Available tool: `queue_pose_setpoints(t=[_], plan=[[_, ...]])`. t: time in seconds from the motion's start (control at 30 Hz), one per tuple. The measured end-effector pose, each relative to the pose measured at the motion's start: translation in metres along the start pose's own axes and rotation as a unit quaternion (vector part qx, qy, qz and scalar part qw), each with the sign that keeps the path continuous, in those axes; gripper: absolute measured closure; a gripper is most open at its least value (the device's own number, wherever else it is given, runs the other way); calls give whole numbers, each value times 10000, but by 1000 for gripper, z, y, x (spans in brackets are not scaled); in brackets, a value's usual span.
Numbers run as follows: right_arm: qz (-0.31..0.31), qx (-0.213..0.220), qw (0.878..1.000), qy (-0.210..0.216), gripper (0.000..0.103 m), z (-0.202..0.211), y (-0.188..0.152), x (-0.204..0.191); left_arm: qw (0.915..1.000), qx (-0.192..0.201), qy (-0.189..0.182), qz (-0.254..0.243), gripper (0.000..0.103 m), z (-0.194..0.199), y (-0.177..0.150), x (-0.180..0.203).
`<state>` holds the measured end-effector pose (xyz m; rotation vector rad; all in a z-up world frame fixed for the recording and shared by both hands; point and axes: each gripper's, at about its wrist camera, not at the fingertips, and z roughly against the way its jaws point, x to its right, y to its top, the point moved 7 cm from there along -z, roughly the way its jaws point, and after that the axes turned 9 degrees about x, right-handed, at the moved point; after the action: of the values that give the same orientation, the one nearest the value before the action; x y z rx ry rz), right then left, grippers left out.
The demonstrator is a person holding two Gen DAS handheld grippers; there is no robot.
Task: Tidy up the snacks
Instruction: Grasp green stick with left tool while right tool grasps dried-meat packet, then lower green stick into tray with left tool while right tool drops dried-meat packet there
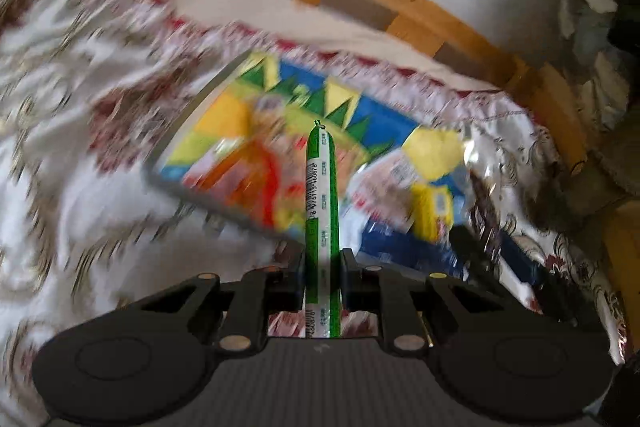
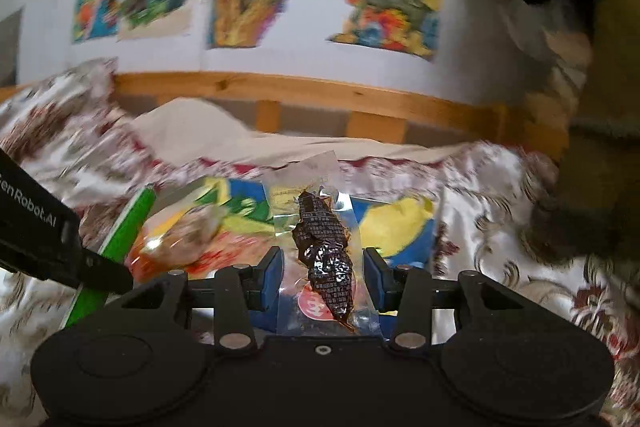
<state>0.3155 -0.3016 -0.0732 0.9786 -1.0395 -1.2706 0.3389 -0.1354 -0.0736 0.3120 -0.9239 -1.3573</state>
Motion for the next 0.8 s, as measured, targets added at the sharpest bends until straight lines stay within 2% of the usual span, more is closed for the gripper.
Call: queue_pose_setpoints(t=[0.2, 0.37, 0.43, 0.57, 0.8], plan=[[-385, 141, 9990, -164, 58, -21, -6, 31, 9987, 331, -255, -300, 85, -38, 28, 40], [-228, 314, 9992, -81, 58, -48, -5, 37, 9978, 394, -256, -461, 85, -63, 48, 56], [-279, 266, 9993, -12, 58, -59, -4, 38, 9973, 358, -144, -631, 85, -73, 54, 56], [2, 42, 10000, 86, 58, -76, -13, 27, 9962, 222, 217, -812, 85, -94, 53, 42], [-65, -181, 9996, 222, 57, -89, -28, 17, 9979, 135, 370, -513, 85, -116, 43, 20]])
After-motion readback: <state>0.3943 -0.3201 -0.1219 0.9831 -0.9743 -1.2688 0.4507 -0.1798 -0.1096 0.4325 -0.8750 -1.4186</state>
